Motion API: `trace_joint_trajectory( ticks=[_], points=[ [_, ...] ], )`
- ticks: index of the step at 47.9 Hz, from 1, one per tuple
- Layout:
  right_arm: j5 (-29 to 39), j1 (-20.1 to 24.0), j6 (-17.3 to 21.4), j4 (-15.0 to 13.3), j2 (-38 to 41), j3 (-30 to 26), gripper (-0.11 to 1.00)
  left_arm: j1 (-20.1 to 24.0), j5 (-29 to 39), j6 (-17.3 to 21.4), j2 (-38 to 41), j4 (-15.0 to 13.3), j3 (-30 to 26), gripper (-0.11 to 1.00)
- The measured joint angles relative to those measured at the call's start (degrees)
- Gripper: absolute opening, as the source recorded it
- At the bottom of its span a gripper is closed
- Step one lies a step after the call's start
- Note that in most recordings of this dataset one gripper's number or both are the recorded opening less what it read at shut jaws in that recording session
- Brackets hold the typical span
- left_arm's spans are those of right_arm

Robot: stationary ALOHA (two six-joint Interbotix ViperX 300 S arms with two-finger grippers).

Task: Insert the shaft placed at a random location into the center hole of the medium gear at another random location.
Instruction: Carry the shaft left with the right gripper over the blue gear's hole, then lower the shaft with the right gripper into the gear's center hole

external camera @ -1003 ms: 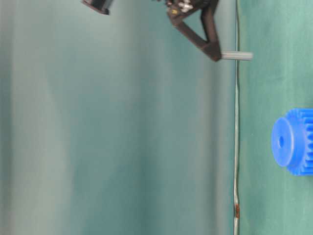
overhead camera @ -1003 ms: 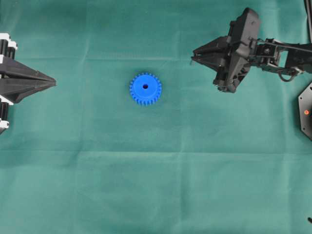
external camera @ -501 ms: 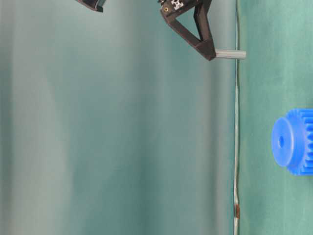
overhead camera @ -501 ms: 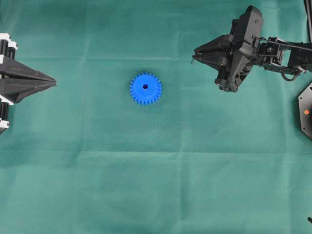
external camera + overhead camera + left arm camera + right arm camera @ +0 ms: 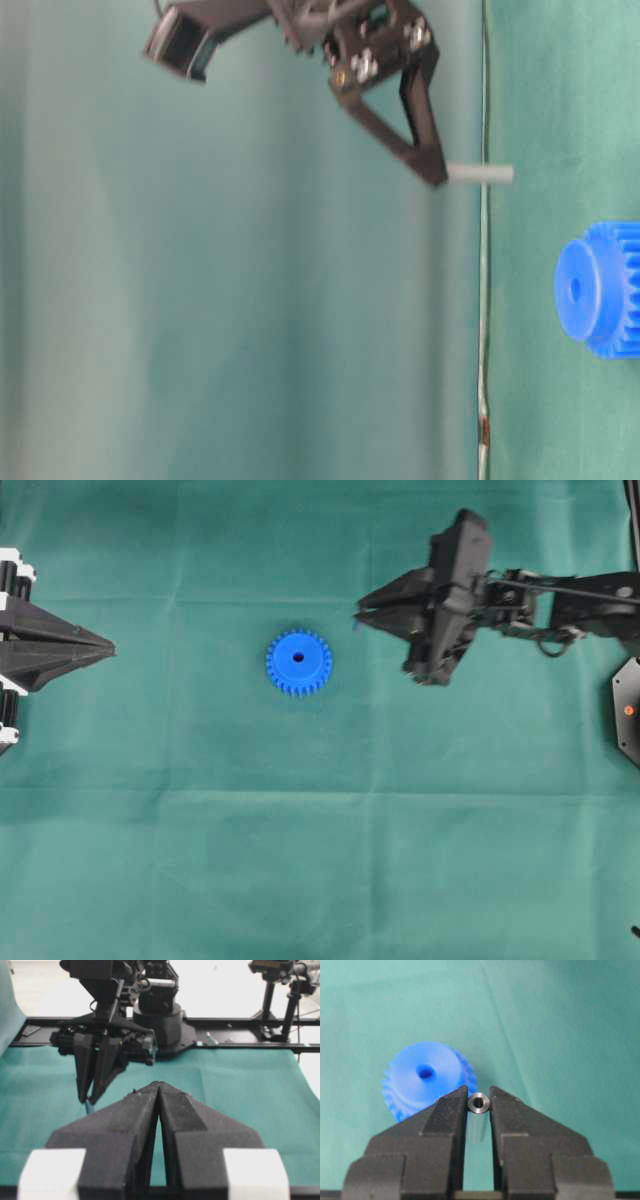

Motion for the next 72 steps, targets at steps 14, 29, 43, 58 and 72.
trace_joint_trajectory(
  ticks=[14, 29, 43, 58, 72],
  points=[
    [0.0, 2.5, 0.0, 0.1, 7.0, -7.8, 0.14, 0.0, 0.0, -0.3, 0.0, 0.0, 0.0, 0.00],
    [0.4, 3.3, 0.1, 0.1, 10.2, -11.4, 0.14, 0.0, 0.3, -0.3, 0.0, 0.0, 0.0, 0.00],
    [0.4, 3.3, 0.0, 0.3, 10.7, -11.5, 0.14, 0.0, 0.3, -0.3, 0.0, -0.1, 0.0, 0.00],
    [0.0, 3.3, 0.0, 1.7, 14.1, -11.8, 0.14, 0.0, 0.3, -0.3, 0.0, 0.0, 0.0, 0.00],
    [-0.4, 3.3, 0.1, 2.0, 14.5, -12.2, 0.14, 0.0, 0.3, -0.3, 0.0, 0.0, 0.0, 0.00]
  ],
)
